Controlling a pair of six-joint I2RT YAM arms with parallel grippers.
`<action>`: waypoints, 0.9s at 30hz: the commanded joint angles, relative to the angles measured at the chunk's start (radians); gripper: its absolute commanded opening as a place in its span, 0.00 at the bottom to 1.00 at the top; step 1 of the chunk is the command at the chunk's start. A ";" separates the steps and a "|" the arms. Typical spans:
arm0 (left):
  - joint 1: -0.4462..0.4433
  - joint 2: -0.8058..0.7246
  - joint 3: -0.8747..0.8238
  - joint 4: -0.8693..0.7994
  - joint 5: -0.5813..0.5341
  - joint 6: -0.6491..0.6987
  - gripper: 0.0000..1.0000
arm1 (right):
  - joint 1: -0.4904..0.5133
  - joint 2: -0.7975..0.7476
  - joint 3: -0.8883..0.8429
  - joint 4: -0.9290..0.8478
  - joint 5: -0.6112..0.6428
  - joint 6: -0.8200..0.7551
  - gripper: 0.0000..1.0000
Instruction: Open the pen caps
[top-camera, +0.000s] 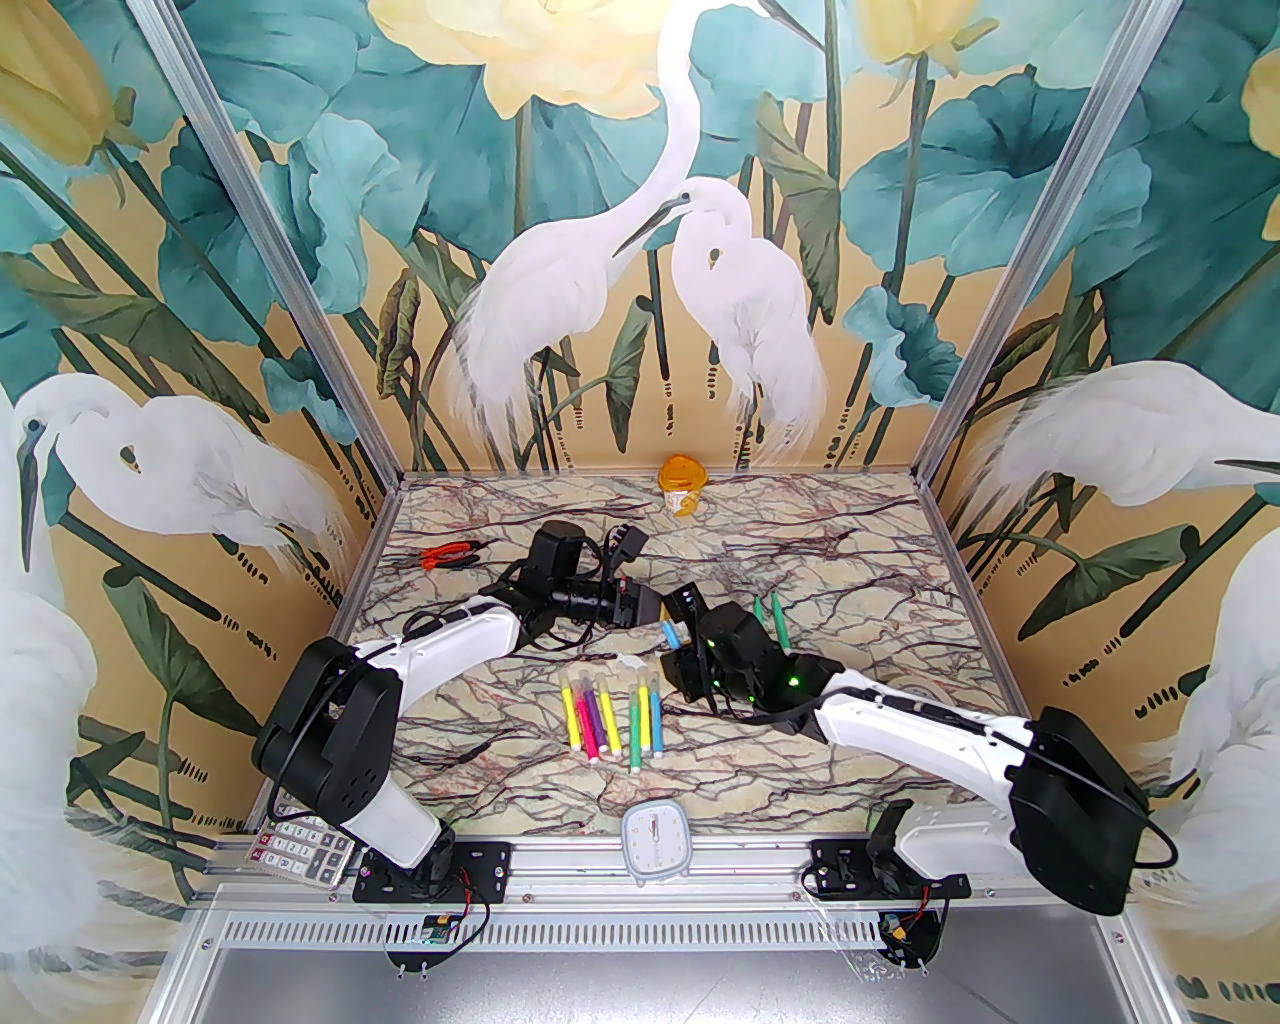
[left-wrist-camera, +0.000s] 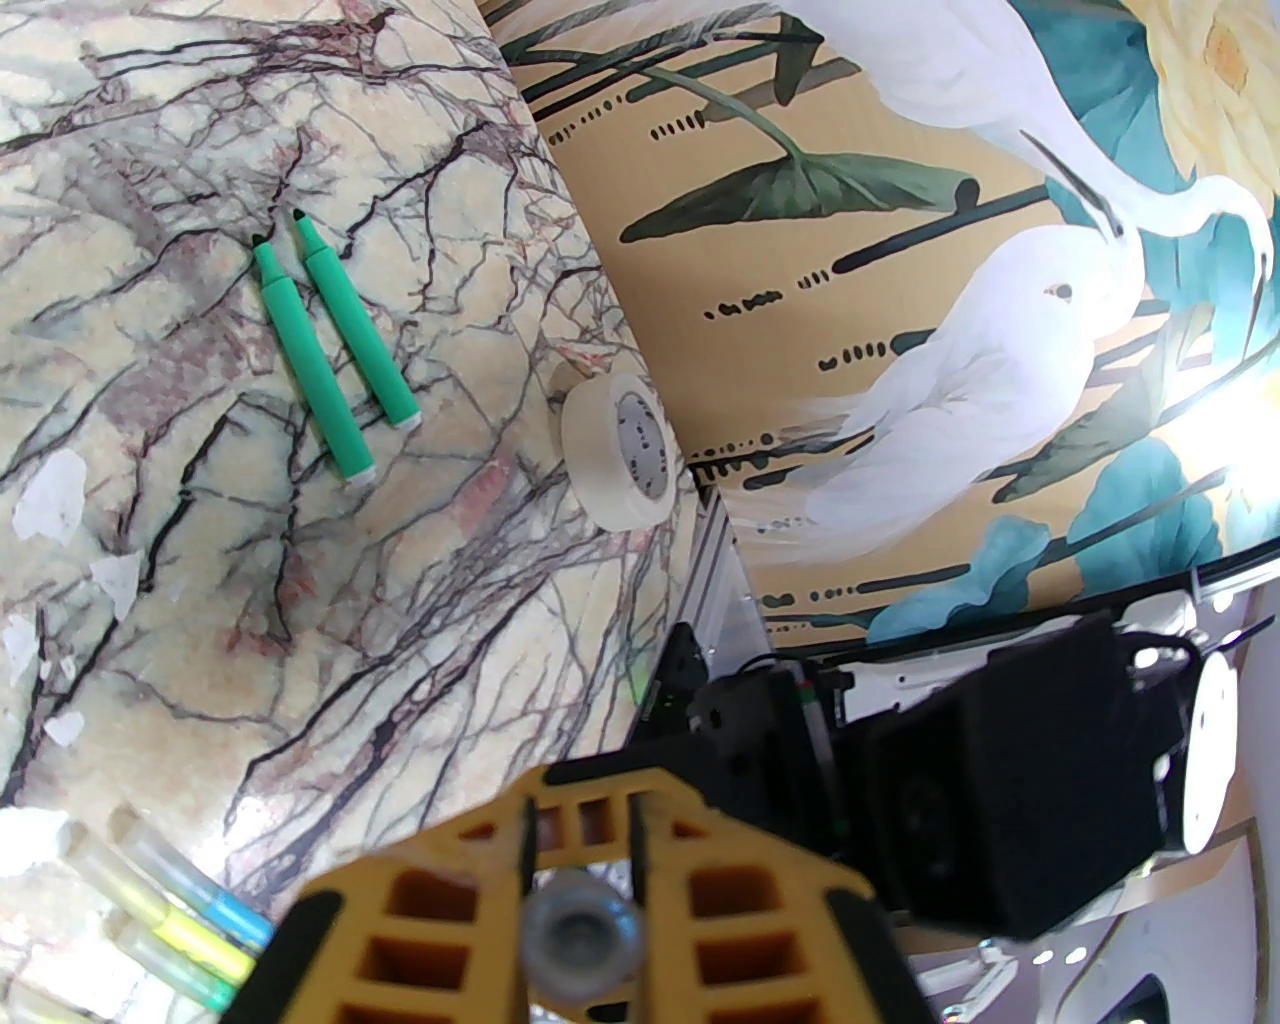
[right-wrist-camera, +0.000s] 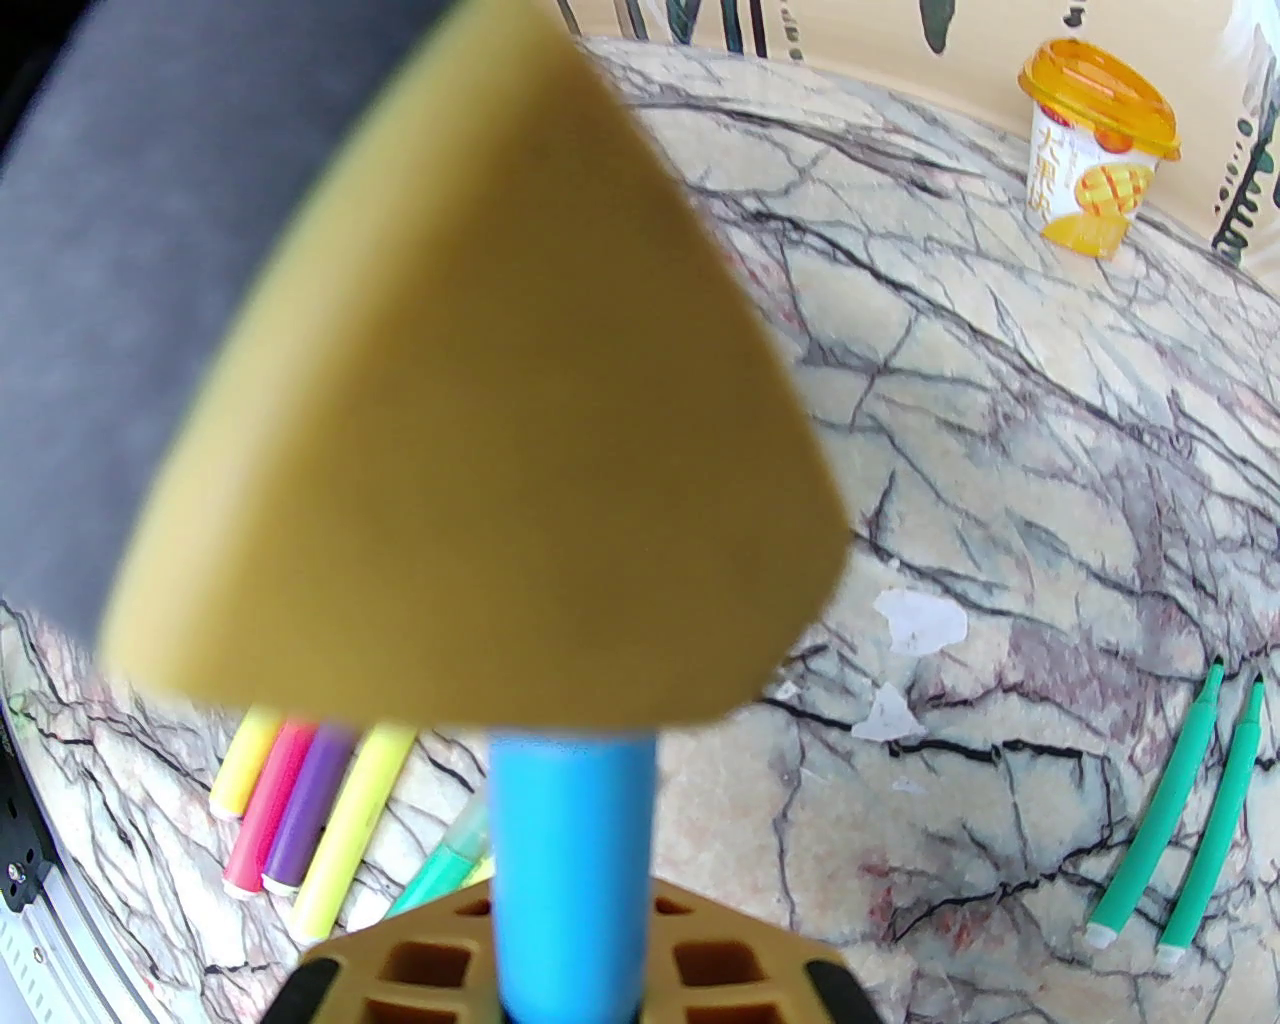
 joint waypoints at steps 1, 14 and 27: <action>0.085 0.026 0.021 0.062 -0.063 -0.048 0.00 | 0.004 -0.030 -0.035 -0.091 -0.024 -0.026 0.03; 0.156 0.027 0.088 -0.049 -0.118 -0.022 0.00 | 0.004 -0.035 -0.064 -0.085 0.000 -0.028 0.01; 0.156 -0.016 0.163 -0.569 -0.602 0.296 0.00 | -0.056 0.073 0.007 -0.110 0.212 0.086 0.04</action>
